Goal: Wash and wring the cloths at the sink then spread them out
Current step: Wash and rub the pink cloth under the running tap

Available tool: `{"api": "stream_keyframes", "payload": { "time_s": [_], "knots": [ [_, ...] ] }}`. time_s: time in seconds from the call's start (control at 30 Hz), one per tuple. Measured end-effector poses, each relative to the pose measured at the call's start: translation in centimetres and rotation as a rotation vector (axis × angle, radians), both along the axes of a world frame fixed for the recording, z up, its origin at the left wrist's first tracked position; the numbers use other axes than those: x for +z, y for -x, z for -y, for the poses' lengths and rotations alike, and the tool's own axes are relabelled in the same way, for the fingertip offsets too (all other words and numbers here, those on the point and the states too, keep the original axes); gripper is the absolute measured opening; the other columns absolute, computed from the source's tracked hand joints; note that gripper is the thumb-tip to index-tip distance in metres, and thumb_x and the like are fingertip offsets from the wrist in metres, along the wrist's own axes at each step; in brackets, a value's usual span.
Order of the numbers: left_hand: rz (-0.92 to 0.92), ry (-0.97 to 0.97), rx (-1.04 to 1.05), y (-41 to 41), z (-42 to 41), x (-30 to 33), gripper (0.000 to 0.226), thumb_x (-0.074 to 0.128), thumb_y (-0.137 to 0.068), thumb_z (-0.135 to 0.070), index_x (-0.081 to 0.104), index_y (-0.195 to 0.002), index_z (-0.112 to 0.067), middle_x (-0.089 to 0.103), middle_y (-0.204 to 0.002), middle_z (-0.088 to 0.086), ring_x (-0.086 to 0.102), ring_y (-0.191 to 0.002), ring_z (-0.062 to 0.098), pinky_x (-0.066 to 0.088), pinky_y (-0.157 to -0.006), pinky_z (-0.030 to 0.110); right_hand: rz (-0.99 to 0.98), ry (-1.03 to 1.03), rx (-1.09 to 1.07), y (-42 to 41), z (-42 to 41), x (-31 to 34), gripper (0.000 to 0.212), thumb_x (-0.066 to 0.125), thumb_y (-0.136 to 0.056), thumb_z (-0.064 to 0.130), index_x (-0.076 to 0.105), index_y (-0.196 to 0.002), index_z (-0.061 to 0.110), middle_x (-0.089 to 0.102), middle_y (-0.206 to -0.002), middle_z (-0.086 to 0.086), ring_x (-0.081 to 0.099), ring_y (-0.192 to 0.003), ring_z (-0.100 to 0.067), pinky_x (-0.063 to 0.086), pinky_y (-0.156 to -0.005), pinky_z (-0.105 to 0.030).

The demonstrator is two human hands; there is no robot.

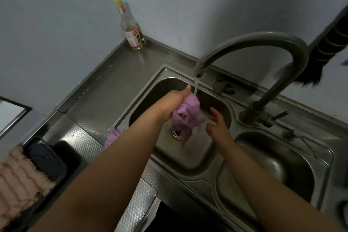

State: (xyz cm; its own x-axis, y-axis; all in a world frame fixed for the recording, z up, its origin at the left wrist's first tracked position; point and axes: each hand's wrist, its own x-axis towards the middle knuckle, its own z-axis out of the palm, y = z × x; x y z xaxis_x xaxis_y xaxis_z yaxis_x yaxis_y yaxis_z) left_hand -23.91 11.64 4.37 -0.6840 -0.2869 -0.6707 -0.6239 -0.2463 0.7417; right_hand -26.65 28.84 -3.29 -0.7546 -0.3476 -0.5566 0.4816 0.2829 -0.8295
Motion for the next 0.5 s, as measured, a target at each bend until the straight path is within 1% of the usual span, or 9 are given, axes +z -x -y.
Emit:
{"api": "stream_keyframes", "payload": {
  "time_s": [0.07, 0.1, 0.13, 0.17, 0.23, 0.27, 0.33, 0.4, 0.5],
  "knots": [
    [-0.039, -0.013, -0.085, 0.1, 0.2, 1.3, 0.042, 0.059, -0.091, -0.046, 0.072, -0.089, -0.006, 0.072, -0.094, 0.020, 0.068, -0.096, 0.034, 0.046, -0.104, 0.046, -0.133, -0.084, 0.224, 1.0, 0.4, -0.6, 0.090, 0.064, -0.078, -0.010, 0.021, -0.149, 0.025, 0.035, -0.146, -0.014, 0.045, -0.118, -0.021, 0.047, -0.092, -0.034],
    [-0.066, -0.055, -0.102, 0.1, 0.3, 2.0, 0.038, 0.063, -0.089, -0.043, 0.072, -0.086, -0.006, 0.072, -0.092, 0.020, 0.068, -0.095, 0.034, 0.047, -0.103, 0.048, -0.188, -0.085, 0.323, 1.4, 0.9, -0.8, 0.098, 0.073, -0.073, -0.001, 0.019, -0.150, 0.025, 0.032, -0.149, -0.012, 0.040, -0.129, -0.023, 0.042, -0.103, -0.041],
    [-0.092, -0.095, -0.106, 0.2, 0.4, 2.7, 0.034, 0.065, -0.087, -0.039, 0.071, -0.083, -0.006, 0.071, -0.091, 0.021, 0.067, -0.093, 0.034, 0.048, -0.100, 0.047, -0.229, -0.069, 0.415, 1.8, 1.3, -0.6, 0.100, 0.080, -0.065, 0.011, 0.026, -0.149, 0.025, 0.037, -0.147, -0.011, 0.040, -0.132, -0.025, 0.040, -0.105, -0.045],
    [-0.113, -0.126, -0.101, 0.2, 0.5, 3.5, 0.031, 0.066, -0.088, -0.035, 0.070, -0.081, -0.005, 0.069, -0.087, 0.020, 0.067, -0.088, 0.033, 0.050, -0.096, 0.044, -0.247, -0.049, 0.483, 2.2, 1.8, -0.6, 0.093, 0.080, -0.057, 0.021, 0.041, -0.141, 0.023, 0.049, -0.137, -0.010, 0.049, -0.126, -0.024, 0.046, -0.100, -0.043],
    [-0.167, -0.169, -0.101, 0.1, 0.9, 4.9, 0.027, 0.060, -0.092, -0.028, 0.064, -0.079, -0.005, 0.064, -0.080, 0.016, 0.063, -0.075, 0.025, 0.050, -0.086, 0.038, -0.197, -0.016, 0.566, 2.5, 2.4, -0.3, 0.057, 0.074, -0.052, 0.026, 0.062, -0.107, 0.017, 0.064, -0.104, -0.004, 0.065, -0.094, -0.007, 0.054, -0.077, -0.022],
    [-0.196, -0.194, -0.101, 0.0, 1.2, 5.4, 0.026, 0.058, -0.093, -0.028, 0.061, -0.080, -0.006, 0.061, -0.079, 0.014, 0.061, -0.073, 0.023, 0.050, -0.084, 0.036, -0.159, 0.024, 0.574, 2.5, 2.5, 0.0, 0.042, 0.075, -0.057, 0.021, 0.063, -0.098, 0.017, 0.062, -0.095, 0.000, 0.064, -0.080, 0.002, 0.051, -0.068, -0.013],
    [-0.215, -0.231, -0.090, -0.7, 2.2, 6.1, 0.029, 0.057, -0.093, -0.032, 0.059, -0.083, -0.005, 0.060, -0.082, 0.014, 0.061, -0.076, 0.024, 0.053, -0.083, 0.034, -0.061, 0.067, 0.554, 2.6, 2.5, 0.7, 0.025, 0.071, -0.078, 0.008, 0.062, -0.101, 0.012, 0.059, -0.086, 0.002, 0.060, -0.068, 0.003, 0.045, -0.060, -0.006],
    [-0.196, -0.189, -0.053, -1.4, 3.4, 6.2, 0.034, 0.056, -0.092, -0.038, 0.060, -0.087, -0.004, 0.064, -0.084, 0.014, 0.065, -0.080, 0.026, 0.057, -0.082, 0.035, 0.007, 0.024, 0.463, 3.0, 2.0, 0.9, 0.021, 0.058, -0.092, 0.009, 0.061, -0.113, 0.009, 0.062, -0.086, -0.003, 0.059, -0.074, -0.009, 0.045, -0.060, -0.009],
    [-0.116, 0.012, 0.002, -2.2, 5.0, 5.1, 0.042, 0.053, -0.094, -0.046, 0.063, -0.089, -0.006, 0.069, -0.081, 0.012, 0.069, -0.082, 0.027, 0.056, -0.082, 0.035, 0.024, -0.040, 0.318, 4.5, 1.3, 1.0, 0.036, 0.056, -0.094, 0.025, 0.058, -0.126, 0.008, 0.063, -0.112, -0.010, 0.059, -0.099, -0.022, 0.051, -0.080, -0.029]
  ]
}}
